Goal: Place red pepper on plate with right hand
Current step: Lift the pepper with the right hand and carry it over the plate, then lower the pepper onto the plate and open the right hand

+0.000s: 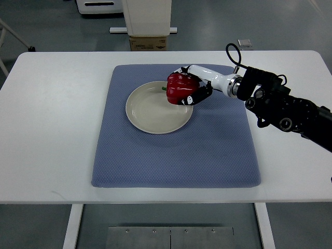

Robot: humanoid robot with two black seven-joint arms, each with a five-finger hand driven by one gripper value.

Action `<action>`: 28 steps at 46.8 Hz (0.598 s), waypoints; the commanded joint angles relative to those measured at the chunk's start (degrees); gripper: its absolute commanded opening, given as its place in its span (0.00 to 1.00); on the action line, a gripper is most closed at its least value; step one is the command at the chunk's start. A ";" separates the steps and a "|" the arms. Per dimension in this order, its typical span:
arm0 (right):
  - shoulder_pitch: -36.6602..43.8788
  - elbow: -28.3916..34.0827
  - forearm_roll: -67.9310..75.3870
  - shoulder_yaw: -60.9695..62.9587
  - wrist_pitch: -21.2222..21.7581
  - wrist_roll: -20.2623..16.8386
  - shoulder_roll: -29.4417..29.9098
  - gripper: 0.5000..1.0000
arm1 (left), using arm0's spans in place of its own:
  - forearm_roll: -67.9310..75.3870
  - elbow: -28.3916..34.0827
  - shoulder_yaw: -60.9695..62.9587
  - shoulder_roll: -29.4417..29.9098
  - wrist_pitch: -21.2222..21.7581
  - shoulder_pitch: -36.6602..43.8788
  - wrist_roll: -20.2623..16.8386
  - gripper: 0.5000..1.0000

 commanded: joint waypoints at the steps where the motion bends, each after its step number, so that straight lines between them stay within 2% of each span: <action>1: 0.39 -0.02 0.03 -0.69 -0.09 -0.02 1.50 0.00 | 0.03 -0.02 0.01 0.00 0.00 0.02 -0.01 1.00; 14: 0.48 -0.02 -0.06 -0.96 -0.18 -0.02 6.34 0.00 | -0.05 -0.02 0.01 0.00 0.00 0.02 -0.01 1.00; 28: -0.40 0.15 -0.06 -1.49 -0.26 0.68 6.34 0.00 | 0.03 -0.02 0.01 0.00 0.00 0.02 -0.01 1.00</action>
